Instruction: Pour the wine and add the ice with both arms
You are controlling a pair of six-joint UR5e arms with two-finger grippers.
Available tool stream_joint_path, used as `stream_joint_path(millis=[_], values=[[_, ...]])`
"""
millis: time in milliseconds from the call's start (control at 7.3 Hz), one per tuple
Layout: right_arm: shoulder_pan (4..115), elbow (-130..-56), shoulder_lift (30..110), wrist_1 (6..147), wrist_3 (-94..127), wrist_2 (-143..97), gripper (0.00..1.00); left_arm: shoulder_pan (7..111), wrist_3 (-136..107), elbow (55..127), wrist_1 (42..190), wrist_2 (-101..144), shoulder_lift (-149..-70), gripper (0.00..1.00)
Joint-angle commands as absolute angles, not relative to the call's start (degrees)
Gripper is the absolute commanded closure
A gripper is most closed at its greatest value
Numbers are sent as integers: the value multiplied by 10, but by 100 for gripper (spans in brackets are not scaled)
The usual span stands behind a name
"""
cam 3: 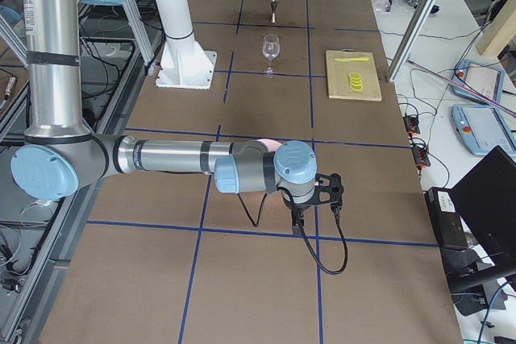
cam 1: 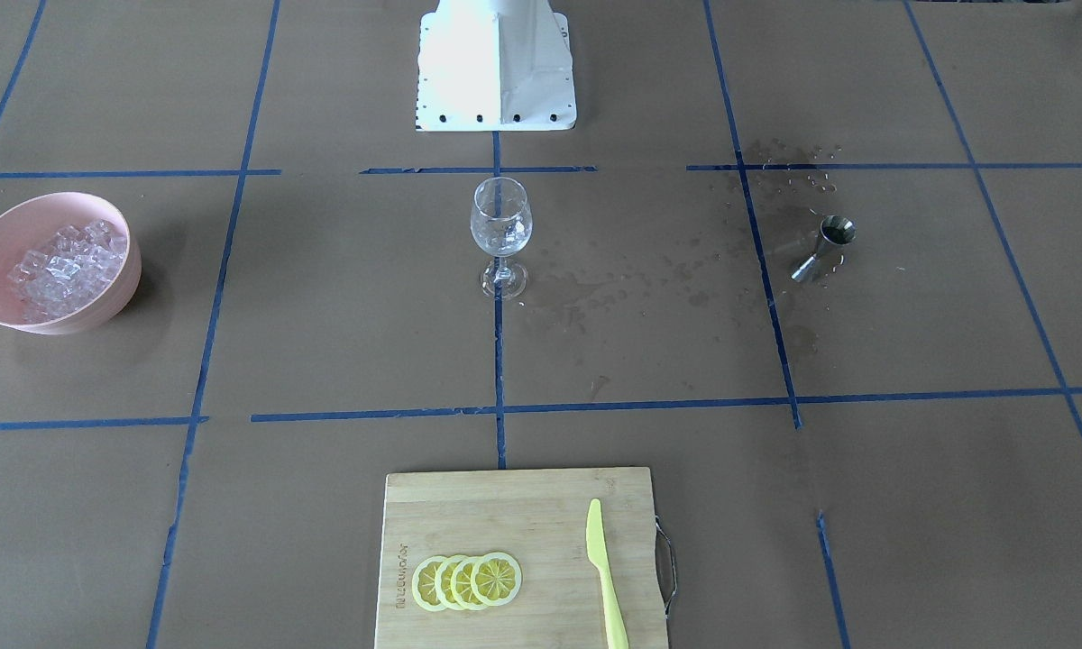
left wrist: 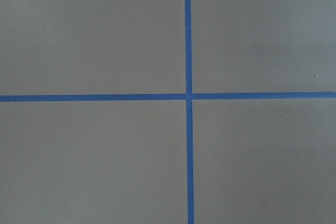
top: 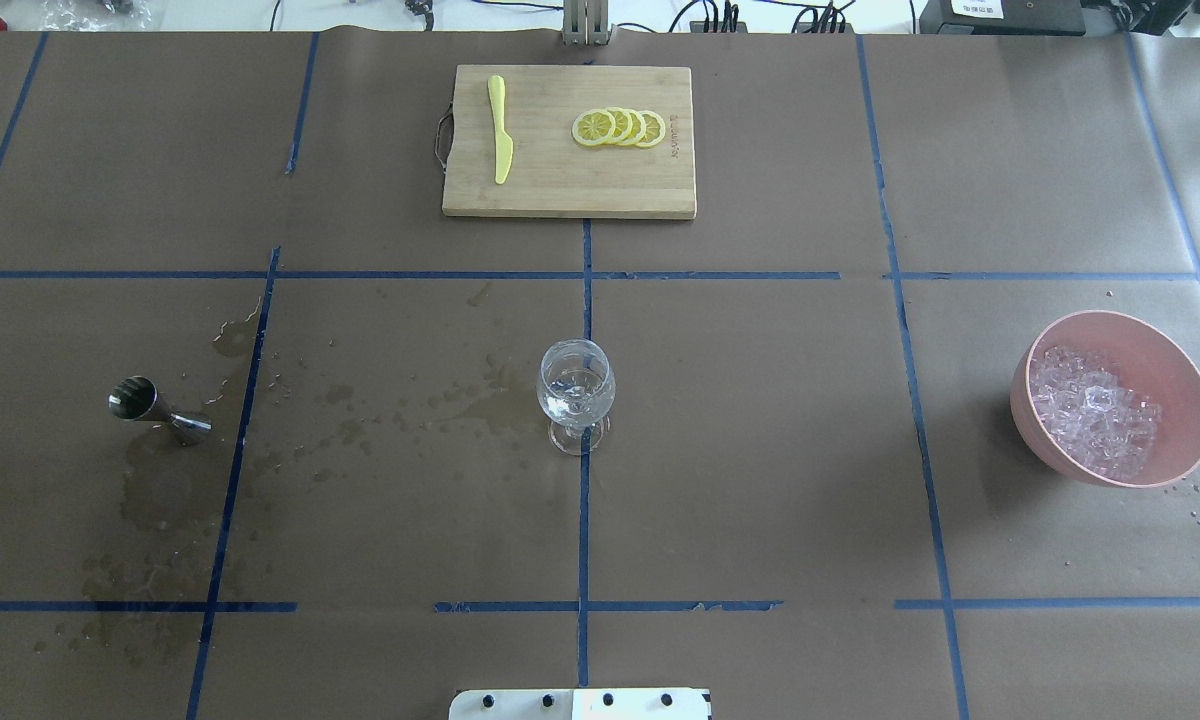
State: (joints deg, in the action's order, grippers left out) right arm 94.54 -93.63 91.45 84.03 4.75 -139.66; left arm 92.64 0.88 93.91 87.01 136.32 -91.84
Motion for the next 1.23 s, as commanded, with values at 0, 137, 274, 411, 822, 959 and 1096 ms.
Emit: stream_joint_path(millis=[0, 137, 274, 411, 822, 959, 1096], values=[[946, -938, 916, 840, 47, -1396, 0, 926, 9, 955, 871, 1362, -919, 0], [946, -939, 917, 839, 47, -1396, 0, 925, 9, 978, 871, 1363, -924, 0], [946, -939, 917, 838, 47, -1396, 0, 923, 7, 1002, 878, 1362, -941, 0], [946, -942, 917, 838, 48, -1395, 0, 922, -11, 1026, 880, 1362, -979, 0], [931, -949, 911, 839, 56, -1395, 0, 828, -189, 1164, 881, 1351, -1038, 0], [924, -944, 911, 838, 59, -1395, 0, 755, -293, 1224, 882, 1300, -1035, 0], [911, -945, 914, 833, 59, -1393, 0, 661, -417, 1272, 882, 1214, -1033, 0]])
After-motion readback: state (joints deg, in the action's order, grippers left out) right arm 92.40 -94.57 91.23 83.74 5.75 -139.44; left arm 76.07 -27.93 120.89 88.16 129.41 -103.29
